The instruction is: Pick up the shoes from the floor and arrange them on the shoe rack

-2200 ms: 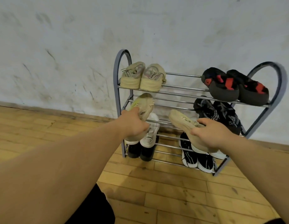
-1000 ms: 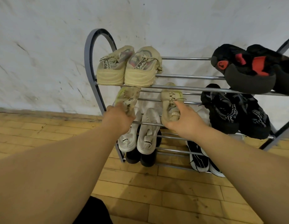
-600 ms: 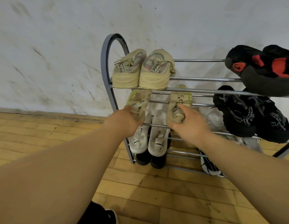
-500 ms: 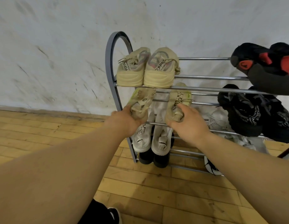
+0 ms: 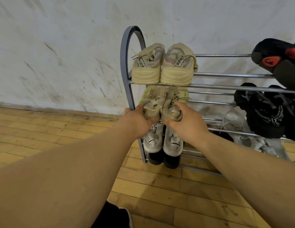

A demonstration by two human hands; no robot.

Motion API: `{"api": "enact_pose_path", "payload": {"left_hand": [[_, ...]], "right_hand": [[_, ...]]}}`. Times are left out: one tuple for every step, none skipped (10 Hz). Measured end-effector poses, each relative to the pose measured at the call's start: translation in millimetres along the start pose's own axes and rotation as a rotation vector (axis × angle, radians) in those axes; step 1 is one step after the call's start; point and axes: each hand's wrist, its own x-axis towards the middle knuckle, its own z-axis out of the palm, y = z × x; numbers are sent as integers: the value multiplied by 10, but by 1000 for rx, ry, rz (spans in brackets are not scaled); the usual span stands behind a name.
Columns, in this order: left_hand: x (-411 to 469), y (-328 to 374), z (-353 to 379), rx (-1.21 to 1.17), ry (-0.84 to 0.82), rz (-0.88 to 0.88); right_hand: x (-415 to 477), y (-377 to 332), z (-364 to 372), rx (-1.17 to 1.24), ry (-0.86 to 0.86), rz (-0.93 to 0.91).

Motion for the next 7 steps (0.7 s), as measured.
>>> {"api": "enact_pose_path", "payload": {"left_hand": [[7,8,11,-1,14,8],[1,34,19,2,11,-5],[18,37,27,1,20,-6],[37,21,38,5,13,-7],[24,53,24,10,14,2],[-25,83,38,41,-17,-14],[-178,170,-36,149,-52,-8]], "right_hand": [[-30,-28,-12,-3,8,5],[-55,-41,-26,12,11,10],[-70,-32,-27,19,10,10],[-70,-25,2,-4,-10,13],[-33,-12,-12,-65,-62,-4],[-48,0,-128,-71,-161,13],[-200,-35,-419,-150,-235,-8]]}}
